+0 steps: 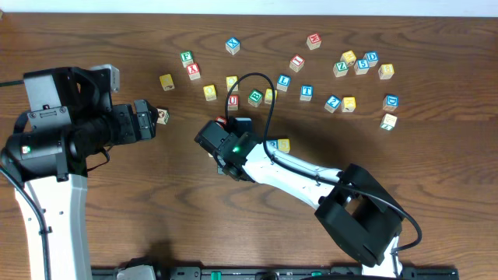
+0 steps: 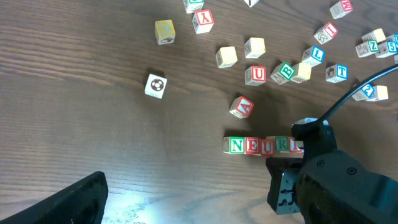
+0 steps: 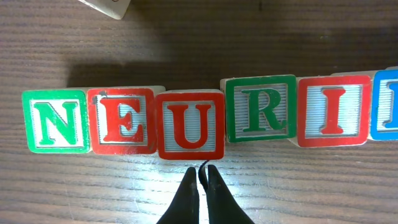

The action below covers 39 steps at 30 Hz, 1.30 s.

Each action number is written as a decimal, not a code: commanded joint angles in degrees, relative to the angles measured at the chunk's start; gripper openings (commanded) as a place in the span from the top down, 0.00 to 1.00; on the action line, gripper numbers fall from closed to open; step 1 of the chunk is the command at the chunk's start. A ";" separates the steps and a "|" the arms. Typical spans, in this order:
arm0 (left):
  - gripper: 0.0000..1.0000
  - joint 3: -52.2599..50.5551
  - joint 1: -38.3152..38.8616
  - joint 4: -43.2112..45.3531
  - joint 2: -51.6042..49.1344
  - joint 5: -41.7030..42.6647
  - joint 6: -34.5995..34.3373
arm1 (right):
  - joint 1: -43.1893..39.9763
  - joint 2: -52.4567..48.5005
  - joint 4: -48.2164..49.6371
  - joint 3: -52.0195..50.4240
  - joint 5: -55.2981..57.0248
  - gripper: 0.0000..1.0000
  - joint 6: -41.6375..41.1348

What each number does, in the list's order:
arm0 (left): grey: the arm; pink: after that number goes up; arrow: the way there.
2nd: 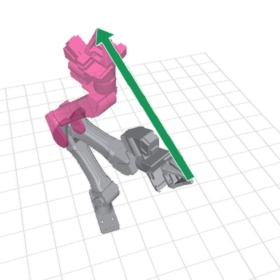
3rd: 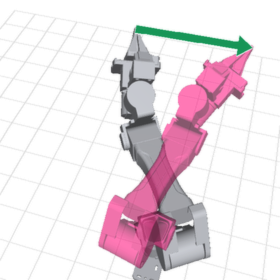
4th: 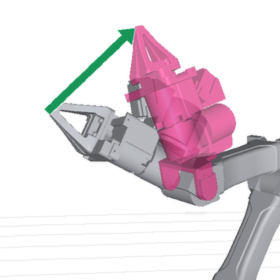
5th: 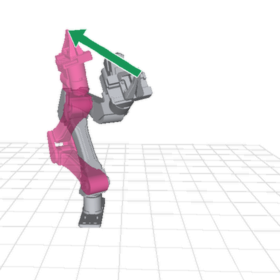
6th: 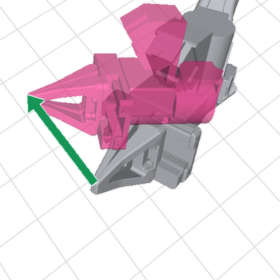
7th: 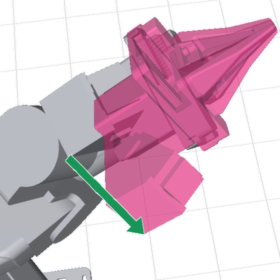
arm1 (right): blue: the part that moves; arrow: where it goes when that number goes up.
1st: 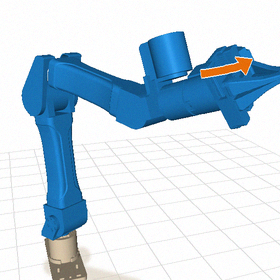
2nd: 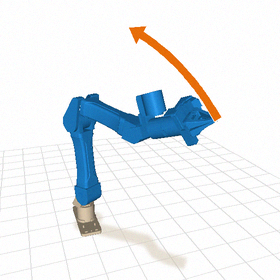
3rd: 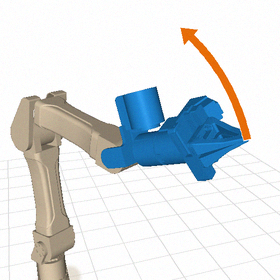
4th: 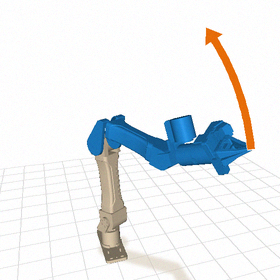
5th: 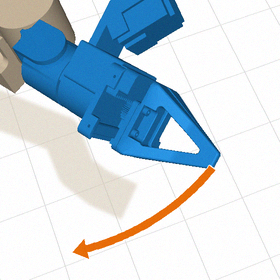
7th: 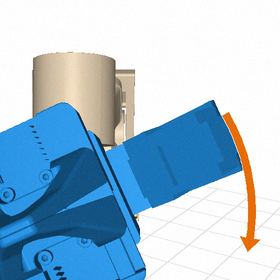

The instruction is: Spell out NEURIPS

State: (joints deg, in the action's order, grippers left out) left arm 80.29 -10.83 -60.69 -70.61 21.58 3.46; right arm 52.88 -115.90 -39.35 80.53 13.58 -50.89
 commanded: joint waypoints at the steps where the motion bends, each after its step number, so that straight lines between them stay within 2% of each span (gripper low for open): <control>1: 0.05 0.92 -0.24 -0.13 0.22 0.42 0.59 | 0.04 -1.44 0.22 -0.42 1.75 0.99 -0.04; 39: 0.05 0.92 -0.24 -0.13 0.22 0.44 0.59 | 0.09 -1.44 1.05 -0.42 1.05 0.99 0.37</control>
State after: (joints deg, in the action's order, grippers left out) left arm 80.29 -10.83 -60.69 -70.61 21.58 3.46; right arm 52.90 -115.90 -38.28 80.53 13.96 -50.85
